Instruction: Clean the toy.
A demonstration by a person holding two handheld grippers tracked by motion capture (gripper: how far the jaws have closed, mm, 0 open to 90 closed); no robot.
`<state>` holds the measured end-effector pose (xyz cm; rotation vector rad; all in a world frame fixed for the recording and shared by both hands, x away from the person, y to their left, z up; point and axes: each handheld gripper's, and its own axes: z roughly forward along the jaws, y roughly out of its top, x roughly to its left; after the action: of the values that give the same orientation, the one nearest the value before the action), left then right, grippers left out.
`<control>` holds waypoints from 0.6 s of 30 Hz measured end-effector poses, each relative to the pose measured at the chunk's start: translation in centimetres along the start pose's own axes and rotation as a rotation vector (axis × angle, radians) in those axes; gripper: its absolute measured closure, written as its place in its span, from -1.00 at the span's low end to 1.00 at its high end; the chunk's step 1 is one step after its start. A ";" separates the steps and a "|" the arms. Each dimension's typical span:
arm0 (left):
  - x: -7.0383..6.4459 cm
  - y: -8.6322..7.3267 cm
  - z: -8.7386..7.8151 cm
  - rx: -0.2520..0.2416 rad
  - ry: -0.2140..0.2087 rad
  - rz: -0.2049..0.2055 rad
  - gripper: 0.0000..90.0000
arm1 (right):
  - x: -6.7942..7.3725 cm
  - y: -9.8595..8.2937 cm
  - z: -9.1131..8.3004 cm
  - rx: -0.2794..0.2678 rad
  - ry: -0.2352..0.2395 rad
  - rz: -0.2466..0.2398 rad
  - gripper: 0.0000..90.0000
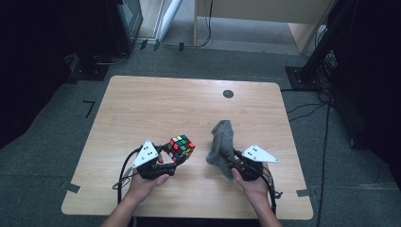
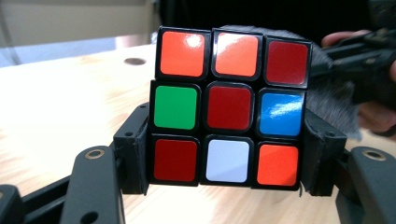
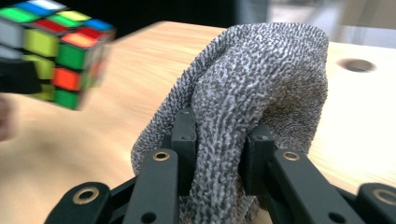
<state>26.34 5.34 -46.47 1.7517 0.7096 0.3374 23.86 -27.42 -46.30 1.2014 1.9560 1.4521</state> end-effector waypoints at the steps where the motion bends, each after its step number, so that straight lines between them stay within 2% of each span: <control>1: 0.2 -0.1 0.2 0.019 0.023 -0.004 -0.24 | -0.4 -0.2 0.0 0.007 -0.032 0.000 0.60; 3: 0.6 -0.5 0.7 0.056 0.070 -0.005 -0.24 | -1.0 -0.8 0.3 0.030 -0.088 -0.027 0.60; 7: 1.4 -1.2 1.5 0.120 0.134 -0.029 -0.24 | -1.3 -1.9 1.2 0.071 -0.127 -0.047 0.58; 13: 2.1 -1.9 2.5 0.208 0.190 -0.033 -0.24 | -1.6 -3.0 2.4 0.118 -0.127 -0.033 0.54; 18: 2.6 -2.3 3.1 0.259 0.221 -0.042 -0.24 | -1.5 -3.5 2.9 0.138 -0.126 -0.031 0.52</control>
<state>29.44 4.86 -49.90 1.9592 0.9831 0.4298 25.48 -27.37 -50.77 1.2831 2.0062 1.2126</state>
